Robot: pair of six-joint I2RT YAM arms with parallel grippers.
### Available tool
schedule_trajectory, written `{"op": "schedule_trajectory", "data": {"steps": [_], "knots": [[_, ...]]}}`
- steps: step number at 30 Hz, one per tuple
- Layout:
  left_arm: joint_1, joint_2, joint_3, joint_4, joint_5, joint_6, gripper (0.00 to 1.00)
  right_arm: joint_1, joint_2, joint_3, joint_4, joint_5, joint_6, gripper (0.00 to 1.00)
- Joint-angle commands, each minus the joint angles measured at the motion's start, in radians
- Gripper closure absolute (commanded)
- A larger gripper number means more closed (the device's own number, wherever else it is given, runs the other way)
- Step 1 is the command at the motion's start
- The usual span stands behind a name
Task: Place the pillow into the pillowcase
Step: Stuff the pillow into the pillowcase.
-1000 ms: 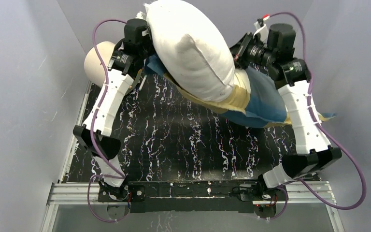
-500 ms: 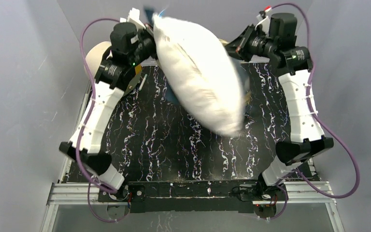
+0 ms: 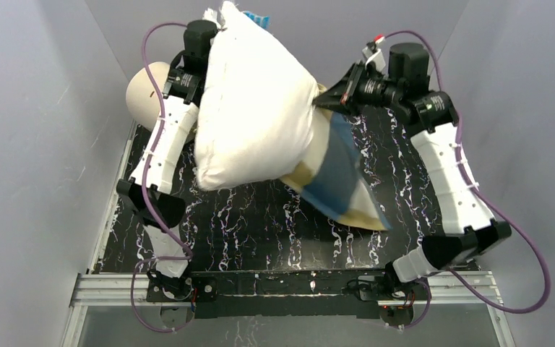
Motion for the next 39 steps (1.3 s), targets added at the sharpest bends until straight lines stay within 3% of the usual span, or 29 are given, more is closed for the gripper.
{"op": "schedule_trajectory", "data": {"steps": [1, 4, 6, 9, 11, 13, 16, 20, 22, 24, 29, 31, 35, 39], "knots": [[-0.097, -0.263, -0.243, 0.004, -0.006, 0.093, 1.0, -0.127, 0.114, 0.261, 0.273, -0.089, 0.137, 0.99], [-0.127, -0.429, -0.401, 0.017, -0.003, 0.09, 1.0, -0.124, 0.192, 0.346, 0.103, -0.01, 0.07, 0.99], [-0.126, -0.458, -0.378, 0.047, -0.028, 0.085, 1.0, -0.084, 0.14, 0.234, 0.077, 0.012, 0.024, 0.99], [-0.11, -0.236, -0.037, -0.06, -0.063, 0.116, 1.0, -0.008, -0.001, 0.026, 0.14, 0.023, 0.004, 0.99], [-0.07, -0.064, 0.176, -0.088, -0.006, 0.059, 1.0, 0.008, -0.086, -0.058, 0.179, -0.015, 0.006, 0.99], [-0.03, 0.016, 0.22, -0.06, 0.053, 0.006, 1.0, 0.006, -0.147, -0.095, 0.266, -0.061, 0.036, 0.99], [0.02, -0.032, 0.035, -0.059, 0.057, 0.049, 1.0, -0.021, -0.086, 0.081, 0.243, -0.038, 0.037, 0.99], [0.027, -0.207, -0.165, -0.049, 0.04, 0.101, 1.0, -0.093, 0.126, 0.306, 0.215, -0.065, 0.073, 0.99], [0.015, -0.272, -0.158, -0.051, 0.067, 0.097, 1.0, -0.094, 0.217, 0.425, 0.085, -0.027, 0.03, 0.99], [0.011, -0.323, -0.114, -0.014, 0.061, 0.064, 1.0, -0.056, 0.241, 0.433, 0.006, -0.026, 0.0, 0.99], [0.012, -0.172, 0.133, 0.1, 0.023, -0.008, 1.0, 0.042, 0.085, 0.214, 0.204, -0.031, 0.107, 0.99], [0.011, -0.126, 0.112, 0.108, 0.043, -0.037, 1.0, 0.037, 0.054, 0.213, 0.24, 0.009, 0.126, 0.99], [-0.045, -0.237, -0.118, 0.11, 0.079, 0.012, 1.0, -0.102, 0.113, 0.297, 0.269, 0.005, 0.188, 0.99], [-0.146, -0.473, -0.389, 0.099, -0.027, 0.081, 1.0, -0.179, 0.238, 0.423, 0.228, 0.01, 0.194, 0.99]]}}
